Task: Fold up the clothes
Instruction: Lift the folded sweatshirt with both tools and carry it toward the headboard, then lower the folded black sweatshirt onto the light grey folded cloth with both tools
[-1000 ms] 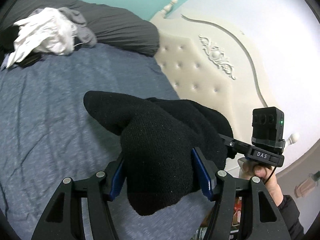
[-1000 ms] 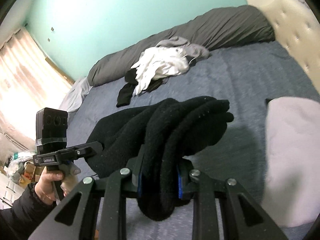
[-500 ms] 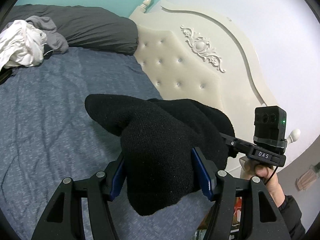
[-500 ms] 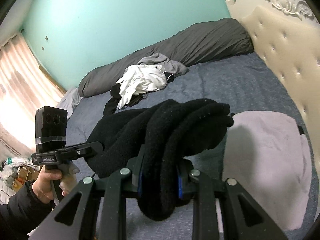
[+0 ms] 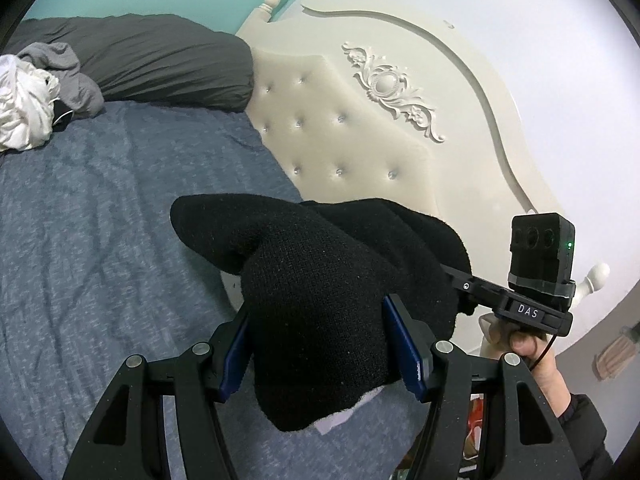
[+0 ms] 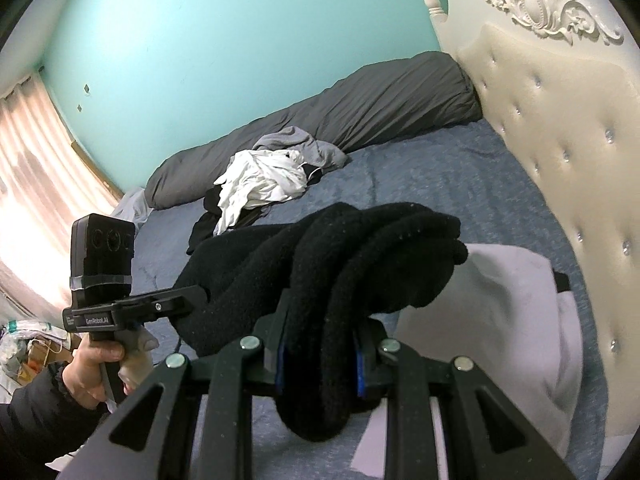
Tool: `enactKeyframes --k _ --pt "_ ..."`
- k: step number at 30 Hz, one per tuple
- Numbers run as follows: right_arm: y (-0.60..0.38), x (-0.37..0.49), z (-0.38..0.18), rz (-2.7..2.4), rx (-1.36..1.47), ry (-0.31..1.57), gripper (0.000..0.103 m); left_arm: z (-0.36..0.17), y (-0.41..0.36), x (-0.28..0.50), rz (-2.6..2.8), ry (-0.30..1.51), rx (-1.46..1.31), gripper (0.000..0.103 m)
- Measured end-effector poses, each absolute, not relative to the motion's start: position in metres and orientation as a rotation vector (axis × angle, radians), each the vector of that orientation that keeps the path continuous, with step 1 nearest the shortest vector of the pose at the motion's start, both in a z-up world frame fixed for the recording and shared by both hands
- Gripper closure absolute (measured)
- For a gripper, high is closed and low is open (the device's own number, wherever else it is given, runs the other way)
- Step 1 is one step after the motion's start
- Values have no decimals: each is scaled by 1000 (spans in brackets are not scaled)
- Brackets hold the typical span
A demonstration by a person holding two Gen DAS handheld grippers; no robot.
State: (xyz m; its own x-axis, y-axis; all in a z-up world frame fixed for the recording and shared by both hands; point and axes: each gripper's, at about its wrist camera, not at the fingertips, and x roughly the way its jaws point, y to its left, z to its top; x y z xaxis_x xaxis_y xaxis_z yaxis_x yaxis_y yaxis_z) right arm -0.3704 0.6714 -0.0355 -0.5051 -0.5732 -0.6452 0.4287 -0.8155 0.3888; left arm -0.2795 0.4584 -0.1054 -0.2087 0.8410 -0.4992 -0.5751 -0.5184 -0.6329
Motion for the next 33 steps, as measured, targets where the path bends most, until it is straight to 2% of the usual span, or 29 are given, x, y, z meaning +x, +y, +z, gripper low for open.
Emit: enactKeyframes --k 17,24,29,33 --pt "738 -408 -25 -2426 1016 -183 80 -101 544 -293 1900 -413 -941 37" --pt "772 -411 -74 -2449 1116 -212 80 -147 577 -277 1907 -422 -976 37" --pt "792 -404 -129 -2426 1276 -250 79 -203 598 -256 1865 -408 -1091 37" --pt "805 -392 -143 -2416 1319 -283 79 -224 606 -242 1833 -399 -1138 37"
